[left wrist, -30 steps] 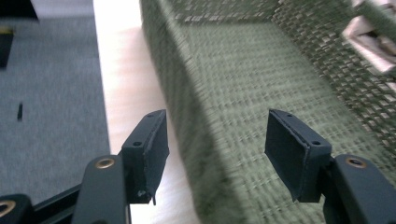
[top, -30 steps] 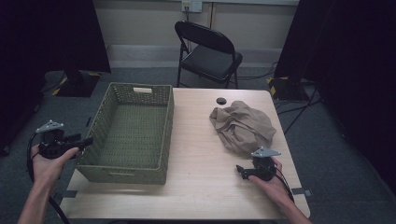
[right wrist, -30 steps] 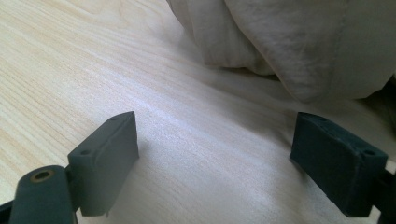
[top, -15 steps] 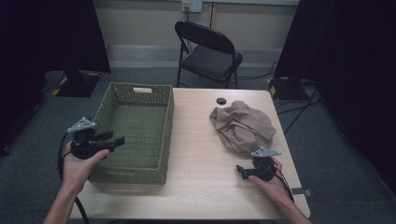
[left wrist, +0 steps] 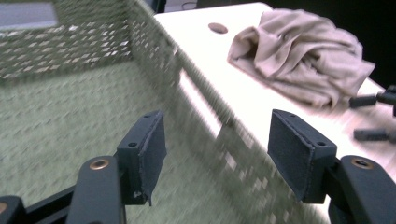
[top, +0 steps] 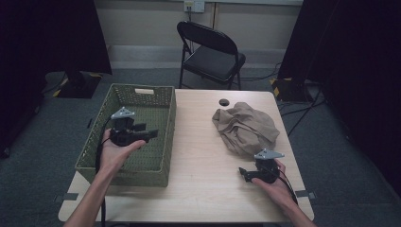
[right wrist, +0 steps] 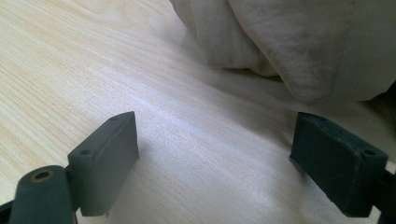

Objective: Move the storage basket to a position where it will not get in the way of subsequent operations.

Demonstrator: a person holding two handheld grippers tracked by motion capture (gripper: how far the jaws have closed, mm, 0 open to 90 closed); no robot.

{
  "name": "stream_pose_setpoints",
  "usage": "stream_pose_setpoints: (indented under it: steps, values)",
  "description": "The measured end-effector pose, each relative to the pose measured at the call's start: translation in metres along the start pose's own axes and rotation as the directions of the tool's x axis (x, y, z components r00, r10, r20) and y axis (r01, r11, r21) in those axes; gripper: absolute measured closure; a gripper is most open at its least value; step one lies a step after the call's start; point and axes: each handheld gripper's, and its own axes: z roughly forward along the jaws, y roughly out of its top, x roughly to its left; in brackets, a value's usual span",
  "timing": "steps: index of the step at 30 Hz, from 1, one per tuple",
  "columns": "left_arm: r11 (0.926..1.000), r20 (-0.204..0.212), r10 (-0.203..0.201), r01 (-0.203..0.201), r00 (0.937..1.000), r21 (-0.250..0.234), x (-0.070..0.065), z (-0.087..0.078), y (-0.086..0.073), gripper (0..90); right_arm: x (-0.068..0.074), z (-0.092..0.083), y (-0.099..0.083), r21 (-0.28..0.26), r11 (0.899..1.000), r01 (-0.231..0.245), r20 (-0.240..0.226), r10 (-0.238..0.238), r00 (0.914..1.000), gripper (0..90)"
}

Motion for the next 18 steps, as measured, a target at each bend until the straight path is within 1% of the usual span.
stream_pose_setpoints:
  steps: [1, 3, 5, 6, 7, 8, 10, 11, 12, 13, 14, 15, 16, 17, 18]
  values:
    - [0.9999, 0.001, 0.001, -0.001, 1.0, 0.01, -0.002, 0.006, 0.004, 35.9, 0.0, 0.0, 0.0, 0.0, 1.0, 0.0, 0.0, 0.0, 1.0, 14.0]
    - [0.9997, 0.008, -0.014, 0.013, 0.9999, 0.023, -0.002, 0.016, 0.01, 34.7, 0.0, 0.0, 0.0, 0.001, 1.0, -0.001, 0.0, 0.001, 1.0, 14.0]
    - [0.9995, -0.004, -0.02, 0.02, 0.9998, 0.026, -0.002, 0.027, 0.014, 35.4, 0.0, 0.0, 0.0, 0.001, 1.0, 0.0, -0.001, 0.0, 1.0, 14.0]
    - [0.999, 0.011, -0.025, 0.025, 0.9996, 0.036, -0.001, 0.033, 0.017, 35.2, 0.0, 0.0, 0.0, 0.001, 1.0, 0.0, -0.001, 0.0, 1.0, 14.0]
    - [0.9985, 0.013, -0.034, 0.034, 0.9993, 0.043, 0.0, 0.038, 0.018, 35.3, 0.0, 0.0, 0.0, 0.001, 1.0, 0.001, -0.001, -0.001, 1.0, 14.0]
    - [0.9975, 0.005, -0.034, 0.034, 0.9994, 0.061, 0.002, 0.045, 0.018, 35.3, 0.0, 0.0, 0.0, 0.001, 1.0, 0.001, -0.002, -0.001, 1.0, 14.0]
    - [0.9957, 0.006, -0.051, 0.051, 0.9987, 0.077, 0.006, 0.054, 0.019, 37.4, 0.0, 0.0, 0.0, 0.002, 1.0, 0.002, -0.004, -0.002, 1.0, 14.0]
    - [0.9958, 0.011, -0.052, 0.051, 0.9986, 0.076, 0.007, 0.057, 0.018, 39.0, 0.0, 0.0, 0.0, 0.002, 1.0, 0.002, -0.004, -0.002, 1.0, 14.0]
    - [0.995, 0.011, -0.054, 0.053, 0.9985, 0.085, 0.009, 0.061, 0.017, 42.1, 0.0, 0.0, 0.0, 0.002, 1.0, 0.004, -0.005, -0.004, 1.0, 14.0]
    - [0.9945, -0.018, -0.03, 0.031, 0.9994, 0.1, 0.009, 0.064, 0.016, 43.4, 0.0, 0.0, 0.0, 0.001, 1.0, 0.006, -0.006, -0.006, 1.0, 14.0]
    - [0.9944, -0.023, -0.019, 0.021, 0.9996, 0.104, 0.01, 0.066, 0.015, 44.4, 0.0, 0.0, 0.0, 0.001, 1.0, 0.006, -0.007, -0.006, 1.0, 13.9]
    - [0.9941, -0.017, -0.038, 0.04, 0.9991, 0.1, 0.011, 0.068, 0.014, 47.6, 0.0, 0.0, 0.0, 0.001, 1.0, 0.006, -0.007, -0.006, 1.0, 14.0]
    - [0.9946, -0.012, -0.04, 0.041, 0.9991, 0.095, 0.01, 0.07, 0.014, 48.0, 0.0, 0.0, 0.0, 0.001, 1.0, 0.006, -0.007, -0.006, 1.0, 13.9]
    - [0.9949, 0.0, -0.014, 0.014, 0.9999, 0.1, 0.01, 0.072, 0.014, 48.5, 0.0, 0.0, 0.0, 0.001, 1.0, 0.006, -0.007, -0.006, 1.0, 14.0]
    - [0.9954, 0.002, -0.012, 0.012, 0.9999, 0.095, 0.008, 0.073, 0.015, 50.4, 0.0, 0.0, 0.0, 0.001, 1.0, 0.006, -0.007, -0.006, 1.0, 13.9]
